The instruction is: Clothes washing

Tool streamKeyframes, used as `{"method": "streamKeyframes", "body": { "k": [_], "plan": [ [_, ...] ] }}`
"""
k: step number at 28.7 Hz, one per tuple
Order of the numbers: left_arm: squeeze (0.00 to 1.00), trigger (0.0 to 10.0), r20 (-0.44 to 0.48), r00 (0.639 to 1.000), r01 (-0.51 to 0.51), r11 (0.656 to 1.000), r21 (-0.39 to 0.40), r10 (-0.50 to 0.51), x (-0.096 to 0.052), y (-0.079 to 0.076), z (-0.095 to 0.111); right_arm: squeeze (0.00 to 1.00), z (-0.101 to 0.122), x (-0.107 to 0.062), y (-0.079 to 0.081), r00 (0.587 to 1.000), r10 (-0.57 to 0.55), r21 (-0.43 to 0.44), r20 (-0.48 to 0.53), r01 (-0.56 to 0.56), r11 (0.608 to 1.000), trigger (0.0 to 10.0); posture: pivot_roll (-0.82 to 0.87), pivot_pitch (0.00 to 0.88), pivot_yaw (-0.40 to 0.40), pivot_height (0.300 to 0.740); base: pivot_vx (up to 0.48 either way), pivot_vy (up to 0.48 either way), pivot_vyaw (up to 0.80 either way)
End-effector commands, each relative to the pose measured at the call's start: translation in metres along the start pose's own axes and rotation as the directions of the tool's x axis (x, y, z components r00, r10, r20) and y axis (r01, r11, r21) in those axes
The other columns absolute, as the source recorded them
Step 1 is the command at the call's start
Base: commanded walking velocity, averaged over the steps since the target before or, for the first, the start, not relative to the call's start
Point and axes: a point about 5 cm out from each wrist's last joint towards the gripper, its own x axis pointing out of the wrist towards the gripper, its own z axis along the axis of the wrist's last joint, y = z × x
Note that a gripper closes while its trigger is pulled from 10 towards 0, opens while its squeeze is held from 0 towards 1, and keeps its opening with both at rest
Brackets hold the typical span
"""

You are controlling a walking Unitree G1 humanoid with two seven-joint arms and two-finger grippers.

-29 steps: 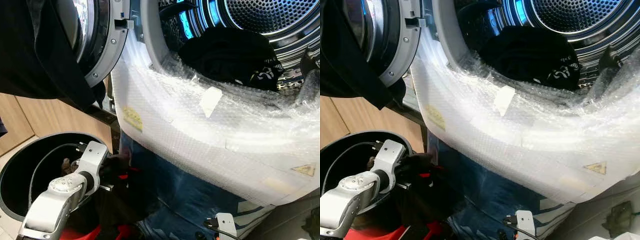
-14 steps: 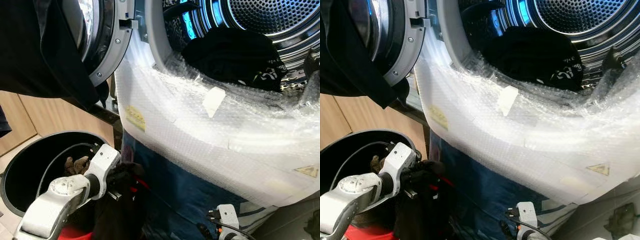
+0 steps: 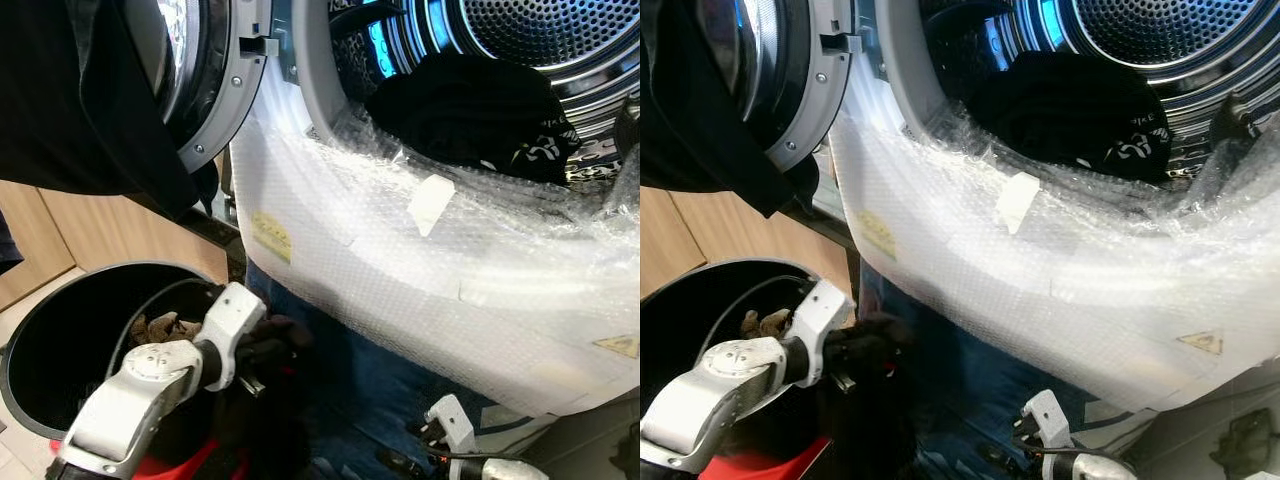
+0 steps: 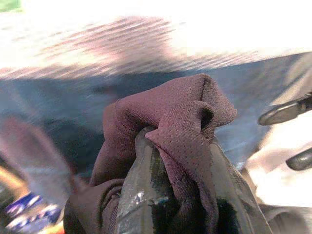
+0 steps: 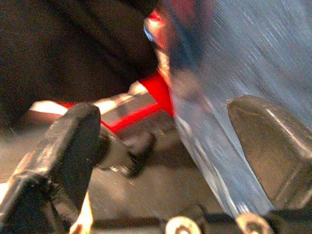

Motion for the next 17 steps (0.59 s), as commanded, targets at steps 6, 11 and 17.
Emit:
{"method": "streamKeyframes", "body": {
  "k": [6,11,17],
  "plan": [
    [0.00,0.0,0.030,0.994,0.107,0.994,0.011,-0.107,0.022,-0.019,0.006,1.00,0.021,-0.010,0.029,0.965,0.242,-0.051,0.102,-0.238,0.970,10.0,0.16,0.065,-0.103,0.740,0.000,0.000,0.00],
    [0.00,0.0,0.056,0.985,0.160,0.987,0.020,-0.161,0.035,-0.030,0.014,1.00,0.033,-0.008,0.044,0.951,0.282,-0.101,0.125,-0.271,0.957,10.0,0.15,0.060,-0.098,0.740,0.000,0.000,0.00],
    [0.00,0.0,0.117,0.970,0.214,0.977,0.014,-0.214,0.055,-0.046,0.030,1.00,0.038,0.009,0.050,0.978,0.142,-0.100,0.151,-0.128,0.987,10.0,0.15,0.044,-0.104,0.740,0.000,0.000,0.00]
  ]
}}
